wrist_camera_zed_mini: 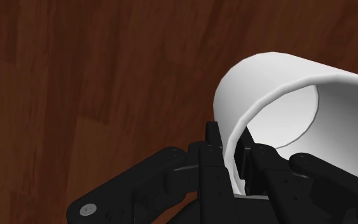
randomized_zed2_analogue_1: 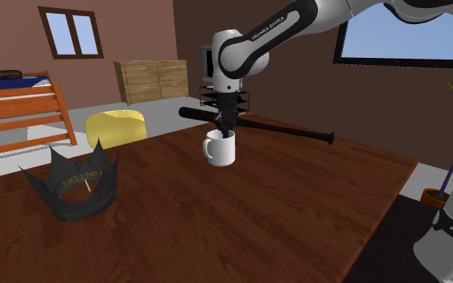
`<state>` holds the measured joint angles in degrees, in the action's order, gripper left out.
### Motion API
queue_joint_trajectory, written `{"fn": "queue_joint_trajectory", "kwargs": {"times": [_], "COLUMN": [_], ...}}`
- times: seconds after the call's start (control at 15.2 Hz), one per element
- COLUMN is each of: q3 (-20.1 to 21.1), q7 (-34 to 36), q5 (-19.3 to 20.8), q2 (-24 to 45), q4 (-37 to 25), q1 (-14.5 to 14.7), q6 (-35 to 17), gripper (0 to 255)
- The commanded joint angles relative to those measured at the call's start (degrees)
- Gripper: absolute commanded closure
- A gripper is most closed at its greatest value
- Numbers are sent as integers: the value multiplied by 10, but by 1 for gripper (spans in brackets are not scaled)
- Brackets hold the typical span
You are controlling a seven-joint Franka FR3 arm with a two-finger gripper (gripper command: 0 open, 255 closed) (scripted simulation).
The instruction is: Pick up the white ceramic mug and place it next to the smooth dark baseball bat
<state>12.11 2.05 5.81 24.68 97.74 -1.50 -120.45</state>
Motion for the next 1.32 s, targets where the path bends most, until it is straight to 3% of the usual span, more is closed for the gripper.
{"fn": "queue_joint_trajectory", "kwargs": {"times": [0.0, 0.4, 0.92, 0.99, 1.25], "q3": [-1, -4, -4, -4, -4], "q7": [2, 6, 6, 6, 6], "q5": [2, 8, 8, 8, 8], "q2": [6, 28, 28, 28, 28], "q4": [7, 21, 21, 21, 21], "q1": [1, 3, 3, 3, 3], "q6": [-14, -49, -49, -49, -49], "gripper": [255, 255, 255, 0, 0]}}
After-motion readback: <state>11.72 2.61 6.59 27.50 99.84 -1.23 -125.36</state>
